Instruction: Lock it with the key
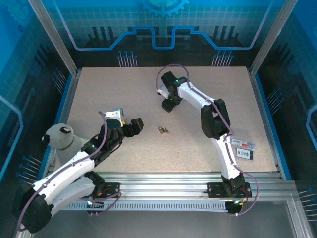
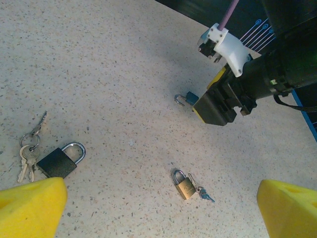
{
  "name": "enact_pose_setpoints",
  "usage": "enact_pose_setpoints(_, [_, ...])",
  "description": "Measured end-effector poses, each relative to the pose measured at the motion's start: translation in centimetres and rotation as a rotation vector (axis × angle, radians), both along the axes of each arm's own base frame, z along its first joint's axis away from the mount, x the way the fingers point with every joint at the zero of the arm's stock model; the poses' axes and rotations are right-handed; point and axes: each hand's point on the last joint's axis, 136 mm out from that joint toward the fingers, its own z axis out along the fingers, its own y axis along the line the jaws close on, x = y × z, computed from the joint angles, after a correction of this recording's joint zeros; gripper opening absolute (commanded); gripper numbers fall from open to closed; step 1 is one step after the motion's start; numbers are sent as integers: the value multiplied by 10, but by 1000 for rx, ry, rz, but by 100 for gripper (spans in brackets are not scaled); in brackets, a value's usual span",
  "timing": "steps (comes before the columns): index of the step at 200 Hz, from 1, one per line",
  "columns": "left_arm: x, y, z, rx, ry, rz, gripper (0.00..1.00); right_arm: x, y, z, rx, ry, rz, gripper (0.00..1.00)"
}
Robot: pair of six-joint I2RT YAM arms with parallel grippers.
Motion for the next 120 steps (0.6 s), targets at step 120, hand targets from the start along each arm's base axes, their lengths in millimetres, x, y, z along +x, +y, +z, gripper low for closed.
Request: enact_pose_setpoints(120, [0, 0, -1, 2, 2, 0, 99, 9, -6, -22, -34, 8, -2, 56])
